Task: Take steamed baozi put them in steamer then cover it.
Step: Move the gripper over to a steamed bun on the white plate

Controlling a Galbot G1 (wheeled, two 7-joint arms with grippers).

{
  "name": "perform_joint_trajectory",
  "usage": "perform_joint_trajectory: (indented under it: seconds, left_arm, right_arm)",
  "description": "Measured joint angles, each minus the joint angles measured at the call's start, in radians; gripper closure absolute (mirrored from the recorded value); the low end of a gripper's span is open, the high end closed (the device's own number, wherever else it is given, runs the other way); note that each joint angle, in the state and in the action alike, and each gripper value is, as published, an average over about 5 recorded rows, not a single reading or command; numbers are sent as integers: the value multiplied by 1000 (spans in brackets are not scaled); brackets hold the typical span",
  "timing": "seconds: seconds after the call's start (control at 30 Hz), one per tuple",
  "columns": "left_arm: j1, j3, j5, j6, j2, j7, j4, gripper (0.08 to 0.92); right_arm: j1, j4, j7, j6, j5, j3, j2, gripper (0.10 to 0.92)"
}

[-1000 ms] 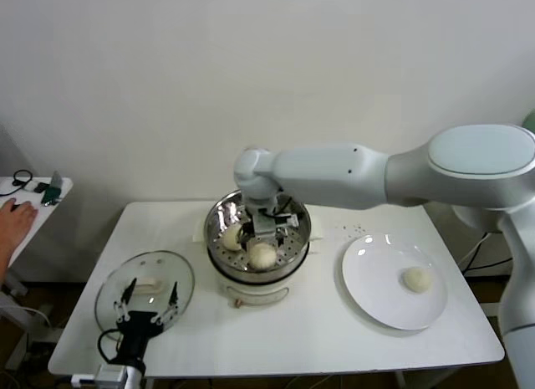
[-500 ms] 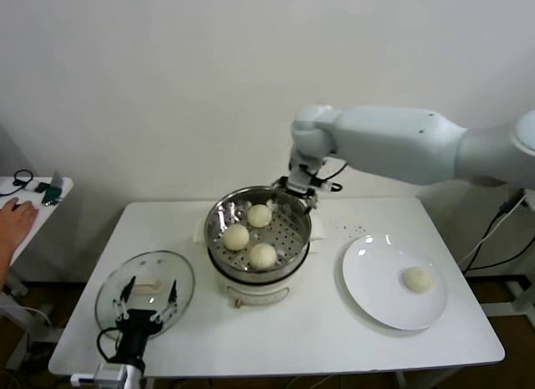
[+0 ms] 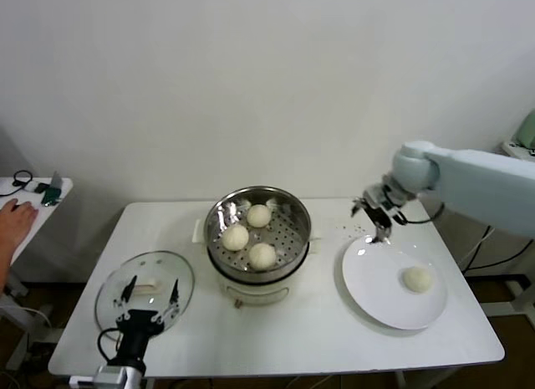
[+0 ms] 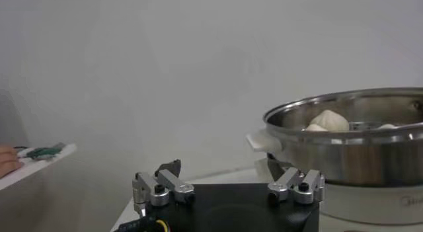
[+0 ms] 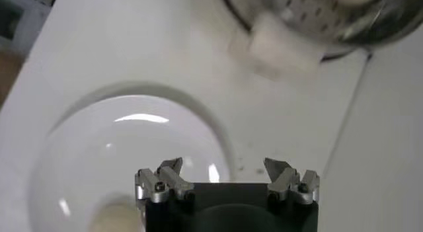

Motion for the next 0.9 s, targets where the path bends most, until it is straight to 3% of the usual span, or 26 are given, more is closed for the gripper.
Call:
perform_joint_trajectory:
  seconds: [0.37, 0.9]
  left_arm:
    - [3, -4, 2, 11, -8, -4, -11, 177]
    - [-13, 0, 8, 19, -16, -8, 0, 177]
  right_arm:
    - [-255, -99, -35, -28, -109, 163, -93, 203]
    - [-414, -288, -45, -1, -169, 293, -57, 203]
